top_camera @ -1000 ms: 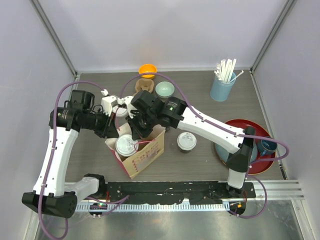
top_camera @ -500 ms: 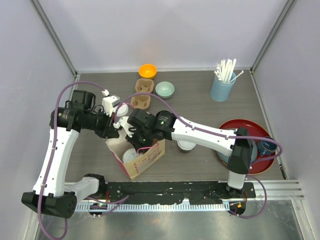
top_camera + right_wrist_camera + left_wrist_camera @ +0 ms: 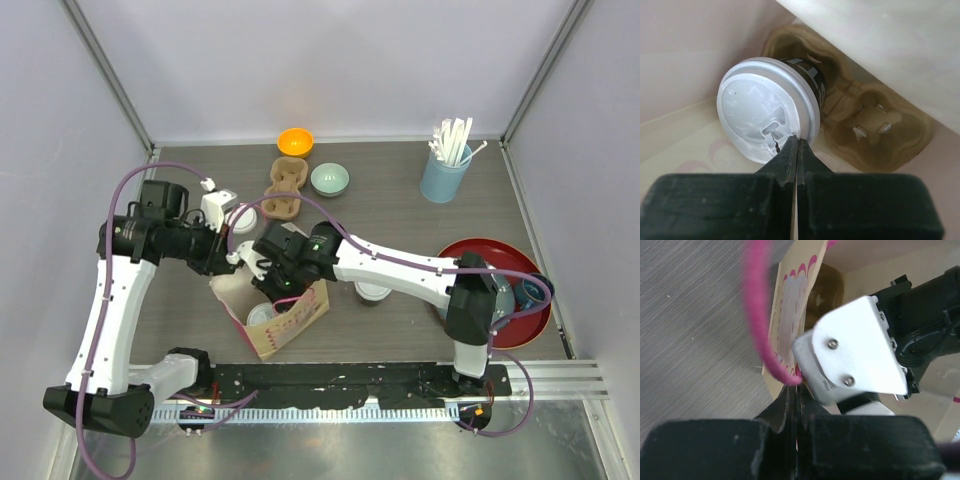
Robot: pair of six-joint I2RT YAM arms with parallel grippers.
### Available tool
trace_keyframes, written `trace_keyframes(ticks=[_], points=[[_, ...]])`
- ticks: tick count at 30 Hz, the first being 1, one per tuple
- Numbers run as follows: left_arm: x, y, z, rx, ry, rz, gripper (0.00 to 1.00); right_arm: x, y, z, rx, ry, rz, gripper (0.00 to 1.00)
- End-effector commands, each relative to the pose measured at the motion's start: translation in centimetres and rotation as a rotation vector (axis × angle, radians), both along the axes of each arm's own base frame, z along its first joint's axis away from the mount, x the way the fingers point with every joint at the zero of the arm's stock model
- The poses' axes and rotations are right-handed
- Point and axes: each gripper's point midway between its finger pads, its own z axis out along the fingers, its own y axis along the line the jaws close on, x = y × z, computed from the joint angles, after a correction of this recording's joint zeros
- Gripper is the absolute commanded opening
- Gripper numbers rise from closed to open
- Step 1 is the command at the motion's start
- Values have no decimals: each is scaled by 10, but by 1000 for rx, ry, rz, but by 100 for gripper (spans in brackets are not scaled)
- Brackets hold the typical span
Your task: Pack the takeout coffee
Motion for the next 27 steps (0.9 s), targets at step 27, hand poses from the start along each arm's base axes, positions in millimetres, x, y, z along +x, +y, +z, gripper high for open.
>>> trace_keyframes(ticks=[27], points=[[-7,-17,14,-97,-85,-78,0,23,17,-49,-64,11,-299,1]])
